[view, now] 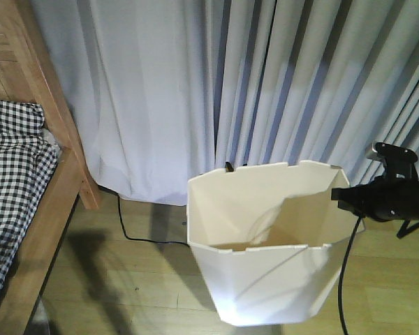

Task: Move trash bin to bedside with robot
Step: 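Lower the held bin onto the floor beside the bed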

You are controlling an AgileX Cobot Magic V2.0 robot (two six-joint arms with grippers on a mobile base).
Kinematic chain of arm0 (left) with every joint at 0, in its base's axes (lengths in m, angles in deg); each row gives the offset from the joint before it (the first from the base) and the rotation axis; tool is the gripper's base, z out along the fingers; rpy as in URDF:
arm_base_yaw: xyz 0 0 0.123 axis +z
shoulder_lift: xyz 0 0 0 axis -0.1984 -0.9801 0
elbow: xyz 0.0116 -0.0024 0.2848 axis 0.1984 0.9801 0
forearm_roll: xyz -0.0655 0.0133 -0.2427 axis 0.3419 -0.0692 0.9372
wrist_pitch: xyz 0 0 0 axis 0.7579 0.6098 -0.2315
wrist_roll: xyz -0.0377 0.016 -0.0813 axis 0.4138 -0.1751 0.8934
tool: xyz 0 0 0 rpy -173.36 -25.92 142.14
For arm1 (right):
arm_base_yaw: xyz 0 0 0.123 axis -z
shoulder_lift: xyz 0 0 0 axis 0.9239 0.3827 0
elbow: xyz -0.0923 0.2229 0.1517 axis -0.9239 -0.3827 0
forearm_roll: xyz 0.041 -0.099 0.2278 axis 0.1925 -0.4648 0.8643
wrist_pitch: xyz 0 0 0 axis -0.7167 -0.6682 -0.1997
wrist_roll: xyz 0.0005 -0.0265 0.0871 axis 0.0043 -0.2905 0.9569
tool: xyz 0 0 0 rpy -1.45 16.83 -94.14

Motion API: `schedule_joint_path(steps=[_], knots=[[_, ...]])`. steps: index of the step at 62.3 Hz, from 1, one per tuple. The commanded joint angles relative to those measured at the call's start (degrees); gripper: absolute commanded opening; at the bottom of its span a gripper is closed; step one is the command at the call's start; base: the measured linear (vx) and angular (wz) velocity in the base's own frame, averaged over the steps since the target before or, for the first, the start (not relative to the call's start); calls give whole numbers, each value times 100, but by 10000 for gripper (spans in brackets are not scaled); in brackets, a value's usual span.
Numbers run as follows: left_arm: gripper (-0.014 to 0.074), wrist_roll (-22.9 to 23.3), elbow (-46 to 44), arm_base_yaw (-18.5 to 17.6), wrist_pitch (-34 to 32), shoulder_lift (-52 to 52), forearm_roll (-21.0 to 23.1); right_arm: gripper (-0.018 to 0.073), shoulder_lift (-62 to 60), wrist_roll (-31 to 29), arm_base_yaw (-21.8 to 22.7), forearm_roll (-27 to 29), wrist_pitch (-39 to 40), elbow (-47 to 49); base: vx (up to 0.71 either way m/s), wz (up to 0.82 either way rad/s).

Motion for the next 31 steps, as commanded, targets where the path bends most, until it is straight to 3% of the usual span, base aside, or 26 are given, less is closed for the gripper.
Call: schedule_joint_path(steps=[1, 18, 31], knots=[[-6, 52, 157, -46, -445, 56, 18, -4, 88, 245, 42, 634, -888, 419, 0, 0], [-6, 52, 157, -46, -445, 56, 18, -4, 1833, 208, 642, 591, -1394, 1317, 0, 0], [-6, 52, 157, -46, -445, 56, 18, -4, 3172, 186, 698, 313, -1543, 2151, 0, 0]])
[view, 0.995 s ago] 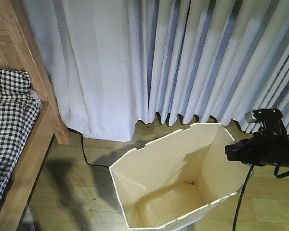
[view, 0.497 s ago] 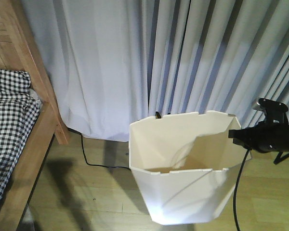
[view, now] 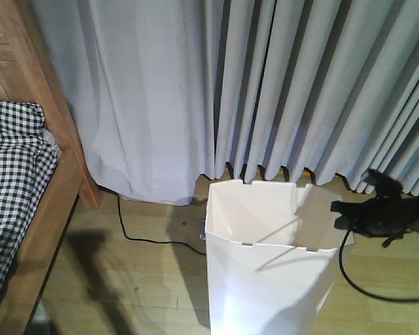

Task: Move trash bin to bedside with robot
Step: 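Lower the held bin onto the floor beside the bed, then open the right gripper and release the bin's rim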

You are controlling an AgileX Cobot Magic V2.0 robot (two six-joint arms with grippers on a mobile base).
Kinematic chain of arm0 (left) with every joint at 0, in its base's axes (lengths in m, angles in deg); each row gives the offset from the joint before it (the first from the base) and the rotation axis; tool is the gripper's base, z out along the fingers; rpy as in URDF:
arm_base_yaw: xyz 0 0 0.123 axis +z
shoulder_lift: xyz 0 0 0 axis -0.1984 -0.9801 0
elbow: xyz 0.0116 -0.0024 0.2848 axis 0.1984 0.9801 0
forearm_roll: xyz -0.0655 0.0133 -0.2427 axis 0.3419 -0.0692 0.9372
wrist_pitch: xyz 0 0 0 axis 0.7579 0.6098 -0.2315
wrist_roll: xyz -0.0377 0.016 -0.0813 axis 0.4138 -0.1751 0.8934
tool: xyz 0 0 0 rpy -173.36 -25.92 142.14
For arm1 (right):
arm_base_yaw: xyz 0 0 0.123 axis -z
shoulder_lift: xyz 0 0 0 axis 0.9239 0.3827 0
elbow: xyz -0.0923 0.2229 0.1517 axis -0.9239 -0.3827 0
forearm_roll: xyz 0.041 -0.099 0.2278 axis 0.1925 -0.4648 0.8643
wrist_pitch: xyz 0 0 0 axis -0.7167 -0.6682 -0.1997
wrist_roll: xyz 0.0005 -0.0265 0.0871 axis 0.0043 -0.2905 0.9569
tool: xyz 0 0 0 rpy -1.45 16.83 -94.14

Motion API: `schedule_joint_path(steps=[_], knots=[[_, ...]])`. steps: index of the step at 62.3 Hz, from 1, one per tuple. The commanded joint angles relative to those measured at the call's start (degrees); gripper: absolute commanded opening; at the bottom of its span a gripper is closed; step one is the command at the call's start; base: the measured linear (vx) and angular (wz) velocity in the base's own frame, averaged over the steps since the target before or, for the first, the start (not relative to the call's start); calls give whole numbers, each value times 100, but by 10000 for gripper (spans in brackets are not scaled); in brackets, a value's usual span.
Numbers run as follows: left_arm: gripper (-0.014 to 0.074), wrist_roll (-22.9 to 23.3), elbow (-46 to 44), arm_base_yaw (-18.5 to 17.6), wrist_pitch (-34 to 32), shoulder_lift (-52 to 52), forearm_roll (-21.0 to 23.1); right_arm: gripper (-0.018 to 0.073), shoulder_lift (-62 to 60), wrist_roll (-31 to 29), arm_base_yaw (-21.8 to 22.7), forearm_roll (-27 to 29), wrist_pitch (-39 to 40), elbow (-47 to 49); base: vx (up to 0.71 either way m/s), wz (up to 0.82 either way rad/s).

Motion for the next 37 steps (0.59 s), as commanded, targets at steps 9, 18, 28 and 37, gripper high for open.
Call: schedule_joint_path(steps=[9, 18, 28, 37], knots=[[-6, 52, 157, -46, -445, 56, 18, -4, 896, 166, 30, 244, -1642, 1039, 0, 0], [-6, 52, 157, -46, -445, 56, 18, -4, 1509, 172, 26, 239, -1768, 1556, 0, 0], [-6, 52, 157, -46, -445, 56, 18, -4, 2057, 183, 26, 245, -2066, 2098, 0, 0], [-6, 52, 157, -46, -445, 56, 18, -4, 2467, 183, -16, 198, -2132, 2612, 0, 0]])
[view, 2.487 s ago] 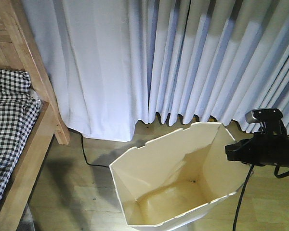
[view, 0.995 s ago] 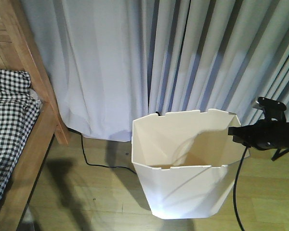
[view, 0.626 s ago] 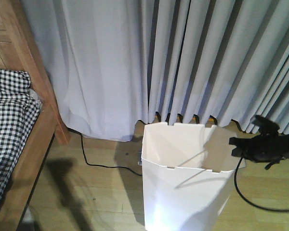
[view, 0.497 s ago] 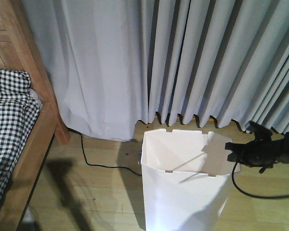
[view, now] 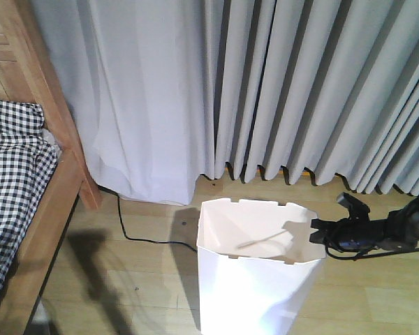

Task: Move trash bin to bedside with robot
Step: 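Open the right gripper and release the bin's rim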

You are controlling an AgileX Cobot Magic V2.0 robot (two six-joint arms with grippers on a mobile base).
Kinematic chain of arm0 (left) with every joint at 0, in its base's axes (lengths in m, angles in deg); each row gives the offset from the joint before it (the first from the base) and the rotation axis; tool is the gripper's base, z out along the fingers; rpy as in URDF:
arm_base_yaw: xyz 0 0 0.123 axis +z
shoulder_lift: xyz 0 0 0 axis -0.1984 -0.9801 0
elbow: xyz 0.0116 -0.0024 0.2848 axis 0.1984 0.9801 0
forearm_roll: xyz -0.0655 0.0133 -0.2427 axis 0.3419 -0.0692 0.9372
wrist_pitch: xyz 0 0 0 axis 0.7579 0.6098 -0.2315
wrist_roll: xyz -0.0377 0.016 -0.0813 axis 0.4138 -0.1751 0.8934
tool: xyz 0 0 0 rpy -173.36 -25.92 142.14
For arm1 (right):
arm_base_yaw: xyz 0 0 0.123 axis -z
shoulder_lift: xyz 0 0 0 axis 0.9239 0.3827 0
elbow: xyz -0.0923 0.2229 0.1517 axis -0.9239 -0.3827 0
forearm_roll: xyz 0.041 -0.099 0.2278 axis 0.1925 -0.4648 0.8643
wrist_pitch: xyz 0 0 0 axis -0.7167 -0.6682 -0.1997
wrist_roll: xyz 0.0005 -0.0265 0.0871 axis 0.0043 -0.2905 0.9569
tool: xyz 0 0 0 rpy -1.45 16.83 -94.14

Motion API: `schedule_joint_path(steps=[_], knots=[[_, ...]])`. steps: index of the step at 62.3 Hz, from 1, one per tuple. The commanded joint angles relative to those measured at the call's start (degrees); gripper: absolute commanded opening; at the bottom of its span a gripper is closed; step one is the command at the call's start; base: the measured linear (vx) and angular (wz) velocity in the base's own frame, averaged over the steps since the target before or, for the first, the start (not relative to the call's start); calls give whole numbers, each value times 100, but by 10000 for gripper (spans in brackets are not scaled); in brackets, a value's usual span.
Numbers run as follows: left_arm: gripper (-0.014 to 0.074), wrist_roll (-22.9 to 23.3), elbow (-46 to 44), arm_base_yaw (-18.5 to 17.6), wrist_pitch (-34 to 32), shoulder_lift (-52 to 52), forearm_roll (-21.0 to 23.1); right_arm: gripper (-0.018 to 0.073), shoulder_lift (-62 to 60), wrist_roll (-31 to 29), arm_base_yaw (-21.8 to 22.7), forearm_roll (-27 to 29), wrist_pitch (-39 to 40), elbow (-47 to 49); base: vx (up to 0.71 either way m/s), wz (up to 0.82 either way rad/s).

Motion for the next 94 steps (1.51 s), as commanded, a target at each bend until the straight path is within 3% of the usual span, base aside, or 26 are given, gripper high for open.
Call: schedule_joint_path(steps=[1, 11, 27, 46, 62, 72, 79, 94], knots=[[-6, 52, 157, -46, -445, 56, 18, -4, -205, 204, -31, 155, -1327, 363, 0, 0], [-6, 52, 157, -46, -445, 56, 18, -4, 130, 279, -307, -109, -1390, 1041, 0, 0], [-6, 52, 157, -46, -445, 56, 18, -4, 653, 320, -765, -58, -1388, 1761, 0, 0], [-6, 52, 157, -46, -445, 56, 18, -3, 1109, 316, -773, 130, -1389, 1833, 0, 0], [-6, 52, 157, -46, -445, 56, 18, 19, 1192, 339, -773, -190, -1389, 1833, 0, 0], [-6, 52, 157, -46, -445, 56, 18, 98, 1192, 667, -767, -473, -1231, 1833, 0, 0], [-6, 52, 157, -46, -445, 56, 18, 211, 1192, 883, -767, -850, -1103, 1833, 0, 0], [-6, 52, 157, -46, -445, 56, 18, 453, 1141, 938, -755, -1109, -1056, 1833, 0, 0]])
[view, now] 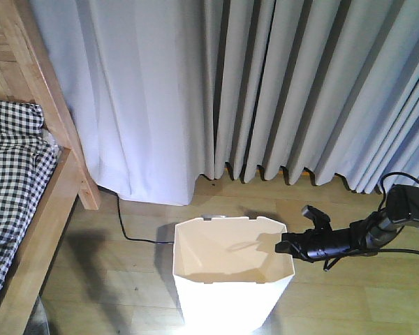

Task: Move trash bin to bedside with robot

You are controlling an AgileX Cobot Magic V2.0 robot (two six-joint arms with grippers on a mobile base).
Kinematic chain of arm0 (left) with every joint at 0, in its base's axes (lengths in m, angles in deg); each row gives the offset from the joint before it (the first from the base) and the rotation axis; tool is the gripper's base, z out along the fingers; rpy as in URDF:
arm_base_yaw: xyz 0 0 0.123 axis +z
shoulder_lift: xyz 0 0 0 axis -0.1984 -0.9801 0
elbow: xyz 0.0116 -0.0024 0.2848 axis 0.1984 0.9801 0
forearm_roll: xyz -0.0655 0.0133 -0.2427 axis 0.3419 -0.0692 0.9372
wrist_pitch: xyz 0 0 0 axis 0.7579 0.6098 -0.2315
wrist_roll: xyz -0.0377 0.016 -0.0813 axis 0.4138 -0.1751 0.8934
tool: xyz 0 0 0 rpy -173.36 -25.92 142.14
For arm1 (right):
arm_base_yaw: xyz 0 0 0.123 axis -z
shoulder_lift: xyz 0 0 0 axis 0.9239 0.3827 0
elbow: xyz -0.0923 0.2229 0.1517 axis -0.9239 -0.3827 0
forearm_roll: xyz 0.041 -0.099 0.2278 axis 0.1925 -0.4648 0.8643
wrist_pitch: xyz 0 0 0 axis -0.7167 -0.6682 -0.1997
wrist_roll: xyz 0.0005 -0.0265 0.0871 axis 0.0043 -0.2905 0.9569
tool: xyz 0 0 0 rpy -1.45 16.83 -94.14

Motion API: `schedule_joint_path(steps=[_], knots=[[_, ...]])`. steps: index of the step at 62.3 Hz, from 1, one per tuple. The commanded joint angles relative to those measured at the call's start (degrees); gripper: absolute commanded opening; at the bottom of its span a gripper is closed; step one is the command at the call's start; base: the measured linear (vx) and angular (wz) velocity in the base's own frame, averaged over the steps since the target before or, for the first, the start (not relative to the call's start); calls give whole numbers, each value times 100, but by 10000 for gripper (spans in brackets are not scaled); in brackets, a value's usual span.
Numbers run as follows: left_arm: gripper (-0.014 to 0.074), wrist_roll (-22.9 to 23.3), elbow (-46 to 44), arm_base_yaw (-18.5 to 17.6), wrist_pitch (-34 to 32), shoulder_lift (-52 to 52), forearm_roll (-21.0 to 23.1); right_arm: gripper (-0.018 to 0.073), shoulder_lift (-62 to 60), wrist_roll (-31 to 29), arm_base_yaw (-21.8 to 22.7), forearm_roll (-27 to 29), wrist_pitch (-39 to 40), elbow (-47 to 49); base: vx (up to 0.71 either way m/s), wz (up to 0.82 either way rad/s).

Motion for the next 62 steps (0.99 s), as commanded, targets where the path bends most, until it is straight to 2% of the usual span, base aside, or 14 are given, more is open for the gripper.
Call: schedule_joint_path(steps=[1, 7, 11, 17, 23, 28, 33, 43, 55, 62], knots=[[-6, 52, 157, -46, -445, 56, 18, 468, -420, 11, 4, -204, -466, 33, 0, 0], [-6, 52, 157, -46, -445, 56, 18, 511, -554, 121, 16, -579, -379, 33, 0, 0], [-6, 52, 157, -46, -445, 56, 18, 511, -660, 425, 60, -859, -188, 33, 0, 0], [-6, 52, 157, -46, -445, 56, 18, 510, -809, 1265, 123, -1544, 200, 20, 0, 0], [-6, 52, 157, -46, -445, 56, 18, 510, -939, 1979, 141, -2476, 324, 20, 0, 0], [-6, 52, 157, -46, -445, 56, 18, 510, -1093, 2915, 141, -3184, 338, 20, 0, 0], [-6, 52, 157, -46, -445, 56, 18, 510, -1271, 3621, 141, -3868, 199, 20, 0, 0], [-6, 52, 157, -46, -445, 56, 18, 510, -1746, 4566, 110, -5130, -189, 17, 0, 0], [-6, 52, 157, -46, -445, 56, 18, 482, -2527, 6043, 103, -6699, -582, 17, 0, 0], [-6, 52, 157, -46, -445, 56, 18, 468, -3021, 6377, 113, -7222, -1012, 4, 0, 0]])
